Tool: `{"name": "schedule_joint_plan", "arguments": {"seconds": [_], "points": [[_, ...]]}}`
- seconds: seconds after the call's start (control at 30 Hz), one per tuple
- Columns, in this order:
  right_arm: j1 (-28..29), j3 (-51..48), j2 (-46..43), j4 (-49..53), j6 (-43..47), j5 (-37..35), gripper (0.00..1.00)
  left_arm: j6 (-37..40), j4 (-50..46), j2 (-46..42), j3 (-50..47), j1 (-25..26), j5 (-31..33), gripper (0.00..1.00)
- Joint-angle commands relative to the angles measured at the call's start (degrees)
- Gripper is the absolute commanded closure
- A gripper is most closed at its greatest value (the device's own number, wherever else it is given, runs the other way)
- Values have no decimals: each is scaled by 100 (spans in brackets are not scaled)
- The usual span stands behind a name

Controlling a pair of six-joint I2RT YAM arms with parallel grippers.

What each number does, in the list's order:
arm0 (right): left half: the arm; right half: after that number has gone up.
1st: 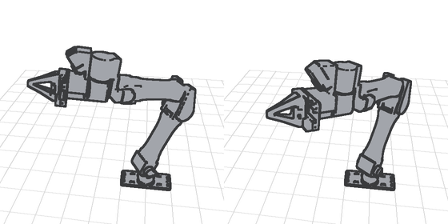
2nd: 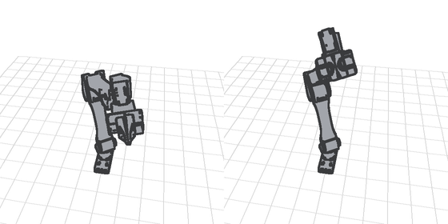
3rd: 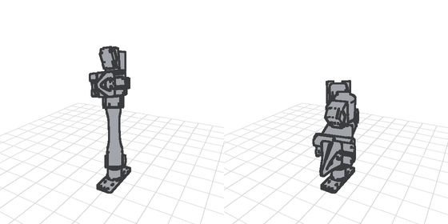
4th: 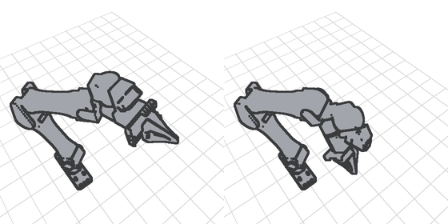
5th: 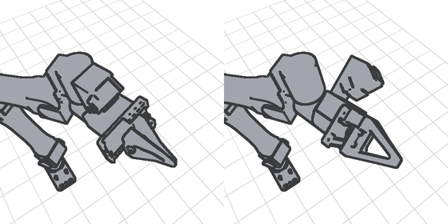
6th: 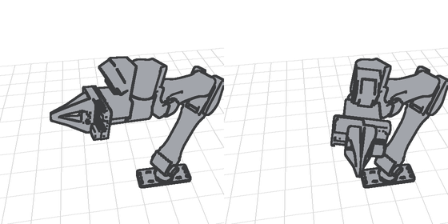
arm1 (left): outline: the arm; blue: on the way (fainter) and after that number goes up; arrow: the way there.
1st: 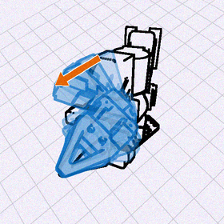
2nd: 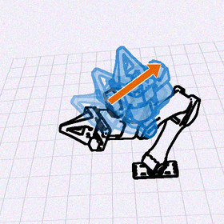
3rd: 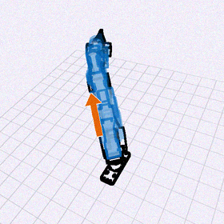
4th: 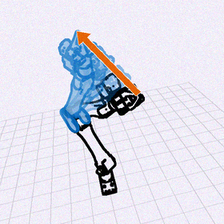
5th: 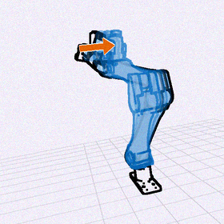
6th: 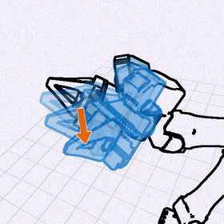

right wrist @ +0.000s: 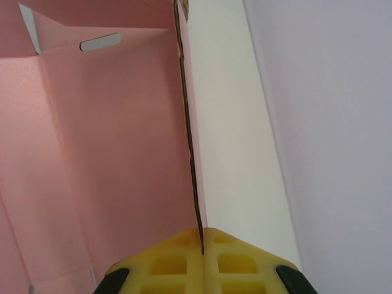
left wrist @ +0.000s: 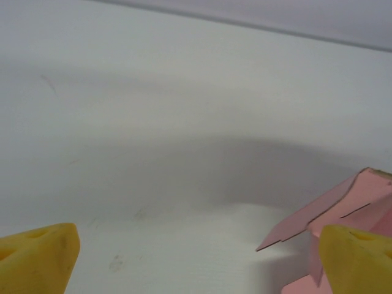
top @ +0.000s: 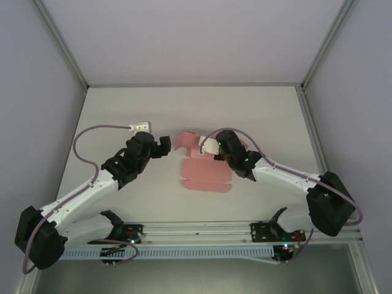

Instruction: Assemble paper box

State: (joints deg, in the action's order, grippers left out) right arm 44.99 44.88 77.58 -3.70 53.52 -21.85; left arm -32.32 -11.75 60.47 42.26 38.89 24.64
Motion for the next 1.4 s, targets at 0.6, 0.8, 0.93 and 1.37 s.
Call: {"name": "schedule_joint_plan", "arguments": {"seconds": [0.6,0.8,0.93,1.37], "points": [[317,-1025,1442,-3329,1346,-1076,100,366,1378,1933,88,-1736,-1899,0],[285,-1022,1345,-3354,1250,-1052,100,773,1871,3526,900,-1727,-3302,0],[254,-997,1257,-3248,1140,-973,100,1240,2326,3915,1045,-1472,-4130,3],[238,-939,1186,-3123,930,-1007,100,2185,2898,3382,353,-780,-5092,31]]}}
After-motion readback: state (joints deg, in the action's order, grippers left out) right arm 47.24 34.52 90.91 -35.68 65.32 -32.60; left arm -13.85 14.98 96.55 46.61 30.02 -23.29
